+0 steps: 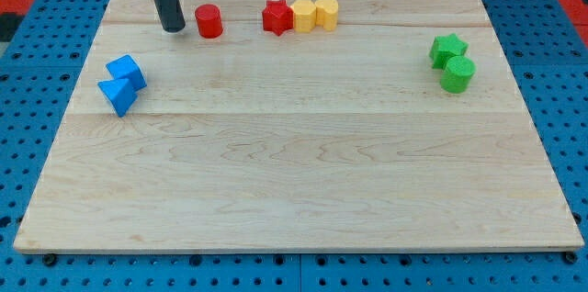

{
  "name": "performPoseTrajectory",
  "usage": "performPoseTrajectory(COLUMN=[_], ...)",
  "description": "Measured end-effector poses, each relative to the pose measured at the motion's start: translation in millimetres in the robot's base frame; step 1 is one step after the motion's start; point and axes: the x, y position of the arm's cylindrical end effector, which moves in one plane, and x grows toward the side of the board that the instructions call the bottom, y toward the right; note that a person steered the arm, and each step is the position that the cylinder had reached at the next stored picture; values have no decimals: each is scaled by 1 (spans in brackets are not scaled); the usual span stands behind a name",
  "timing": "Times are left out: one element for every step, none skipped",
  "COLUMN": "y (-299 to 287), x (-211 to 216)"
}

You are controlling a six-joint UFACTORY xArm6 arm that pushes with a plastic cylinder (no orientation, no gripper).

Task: Slide the red circle towards the red star

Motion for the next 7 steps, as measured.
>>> performPoseTrajectory(y=[24, 34, 36, 41, 58, 63, 53], x=[-4, -6, -7, -7, -7, -9, -9])
